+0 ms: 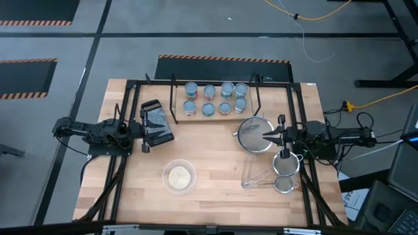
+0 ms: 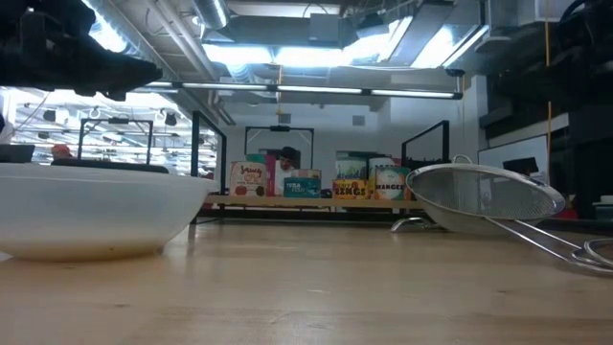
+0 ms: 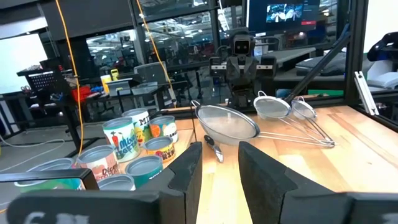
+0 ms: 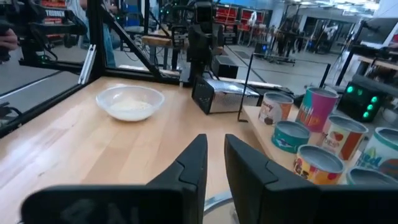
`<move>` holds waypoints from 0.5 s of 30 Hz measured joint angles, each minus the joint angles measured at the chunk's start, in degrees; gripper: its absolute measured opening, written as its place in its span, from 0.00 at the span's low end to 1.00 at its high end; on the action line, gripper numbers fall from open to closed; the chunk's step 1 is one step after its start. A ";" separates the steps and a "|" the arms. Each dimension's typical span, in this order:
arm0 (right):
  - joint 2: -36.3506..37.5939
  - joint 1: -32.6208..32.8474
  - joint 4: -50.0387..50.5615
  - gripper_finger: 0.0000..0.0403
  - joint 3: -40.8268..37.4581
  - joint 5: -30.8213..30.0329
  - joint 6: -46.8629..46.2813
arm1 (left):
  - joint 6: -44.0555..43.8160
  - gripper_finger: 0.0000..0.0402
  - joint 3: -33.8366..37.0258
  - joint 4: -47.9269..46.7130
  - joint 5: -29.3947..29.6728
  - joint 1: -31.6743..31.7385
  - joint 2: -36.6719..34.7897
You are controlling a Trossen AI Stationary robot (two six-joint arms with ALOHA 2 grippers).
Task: Pick and place cans onto a shelf
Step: Return to Home Position
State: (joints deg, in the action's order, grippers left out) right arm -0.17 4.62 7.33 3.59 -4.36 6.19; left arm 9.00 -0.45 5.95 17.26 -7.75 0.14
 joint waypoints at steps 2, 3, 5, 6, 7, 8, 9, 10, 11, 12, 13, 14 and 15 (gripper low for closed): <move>0.12 0.00 -0.91 0.15 -0.14 0.00 0.59 | 0.08 0.24 0.00 -0.17 0.01 0.00 0.00; 0.09 0.00 -0.76 0.15 -0.16 0.00 0.59 | 0.19 0.24 0.00 -0.20 -0.01 0.00 0.00; 0.09 0.00 -0.75 0.15 -0.21 0.00 0.52 | 0.30 0.24 0.00 -0.62 -0.30 0.00 0.00; 0.09 0.00 -0.76 0.15 -0.21 0.00 0.50 | 0.30 0.24 0.00 -1.07 -0.44 0.00 0.00; 0.09 0.00 -0.74 0.15 -0.21 0.00 0.50 | 0.22 0.24 0.00 -1.58 -0.72 0.00 0.00; 0.09 0.00 -0.76 0.15 -0.21 0.00 0.49 | 0.09 0.24 0.00 -2.18 -0.95 0.00 0.00; 0.09 0.00 -0.76 0.15 -0.21 0.02 0.41 | -0.14 0.24 0.00 -2.77 -1.32 0.00 0.02; 0.09 0.00 -0.74 0.15 -0.21 0.02 0.33 | -0.33 0.24 0.00 -2.85 -1.70 0.00 0.01; 0.09 0.00 -0.74 0.15 -0.21 0.04 0.33 | -0.35 0.24 0.00 -2.85 -1.87 0.00 0.00; 0.09 0.00 -0.76 0.15 -0.21 0.04 0.33 | -0.34 0.24 0.00 -2.88 -1.91 0.00 0.02; 0.09 0.00 -0.75 0.15 -0.21 0.05 0.33 | -0.03 0.24 0.00 -2.88 -1.91 0.00 0.00; 0.09 0.00 -0.74 0.15 -0.21 0.06 0.33 | 0.48 0.24 0.00 -2.88 -1.91 0.00 0.02; 0.09 0.00 -0.74 0.15 -0.21 0.09 0.32 | 1.17 0.24 0.00 -2.89 -1.92 0.00 0.01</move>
State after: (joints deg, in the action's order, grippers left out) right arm -0.08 4.62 6.58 3.38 -4.27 6.52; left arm 10.16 -0.45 3.06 15.33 -7.75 0.16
